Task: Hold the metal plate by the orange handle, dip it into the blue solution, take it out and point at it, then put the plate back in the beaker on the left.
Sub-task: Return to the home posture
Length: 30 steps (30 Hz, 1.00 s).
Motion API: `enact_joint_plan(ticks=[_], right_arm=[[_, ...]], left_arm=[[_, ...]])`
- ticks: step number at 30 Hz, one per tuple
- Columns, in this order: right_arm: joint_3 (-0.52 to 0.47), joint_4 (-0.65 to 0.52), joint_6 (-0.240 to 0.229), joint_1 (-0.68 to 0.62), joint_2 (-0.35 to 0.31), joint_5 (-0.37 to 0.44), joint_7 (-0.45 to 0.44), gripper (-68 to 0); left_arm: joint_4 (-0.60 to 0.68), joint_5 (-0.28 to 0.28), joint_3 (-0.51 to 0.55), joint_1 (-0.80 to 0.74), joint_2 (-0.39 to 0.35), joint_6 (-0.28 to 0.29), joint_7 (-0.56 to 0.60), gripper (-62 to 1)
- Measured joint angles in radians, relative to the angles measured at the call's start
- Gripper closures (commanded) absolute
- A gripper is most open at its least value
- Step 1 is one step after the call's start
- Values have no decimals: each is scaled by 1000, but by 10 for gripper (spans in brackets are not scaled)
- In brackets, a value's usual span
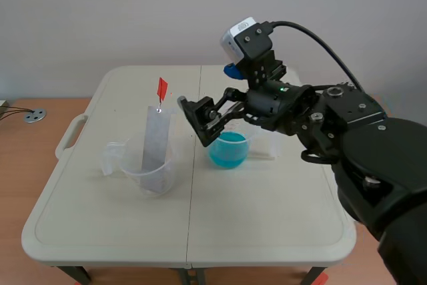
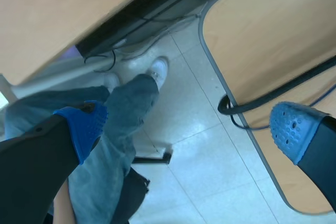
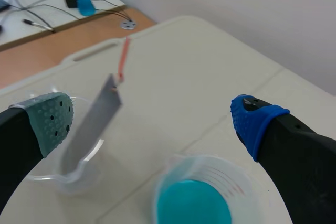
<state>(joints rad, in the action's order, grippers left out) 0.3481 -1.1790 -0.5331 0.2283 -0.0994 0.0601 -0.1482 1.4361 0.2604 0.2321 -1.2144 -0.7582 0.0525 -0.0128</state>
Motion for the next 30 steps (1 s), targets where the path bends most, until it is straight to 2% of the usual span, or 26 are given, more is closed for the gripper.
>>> enact_joint_plan(ticks=[3,7,10,15,21,26,30], right_arm=[[0,-29,50,-14,-53,5,-16,-645],[-16,-83,55,-51,-116,12,-20,-645],[-54,-125,55,-94,-146,34,-15,-645],[-94,-240,55,-185,-203,101,4,-645],[-127,-377,51,-294,-265,187,50,-644],[-173,-454,50,-375,-292,242,84,-644],[-226,-489,43,-435,-291,260,102,-645]], left_arm=[[0,74,65,36,-23,-34,11,-623],[0,85,208,129,-64,-44,39,-623],[4,97,250,215,-92,-43,117,-623],[58,181,242,320,-118,-8,141,-623],[204,225,235,440,-124,108,143,-623],[332,238,196,519,-124,187,145,-623],[394,238,86,576,-124,188,145,-623]])
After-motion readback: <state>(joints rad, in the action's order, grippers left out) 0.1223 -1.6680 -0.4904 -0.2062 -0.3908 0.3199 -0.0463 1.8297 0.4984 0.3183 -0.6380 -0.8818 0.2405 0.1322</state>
